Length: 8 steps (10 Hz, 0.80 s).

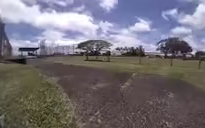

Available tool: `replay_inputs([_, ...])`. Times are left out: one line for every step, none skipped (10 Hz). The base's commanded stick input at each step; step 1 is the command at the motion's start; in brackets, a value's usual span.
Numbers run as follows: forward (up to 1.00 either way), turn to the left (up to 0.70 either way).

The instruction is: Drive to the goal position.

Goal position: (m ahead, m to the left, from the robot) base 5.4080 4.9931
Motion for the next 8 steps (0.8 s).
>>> replay_inputs([0.70,0.00])
replay_inputs([0.70,0.00])
replay_inputs([0.70,0.01])
replay_inputs([0.70,0.02])
replay_inputs([0.70,0.01])
replay_inputs([0.70,0.00])
replay_inputs([0.70,0.18])
replay_inputs([0.70,0.30])
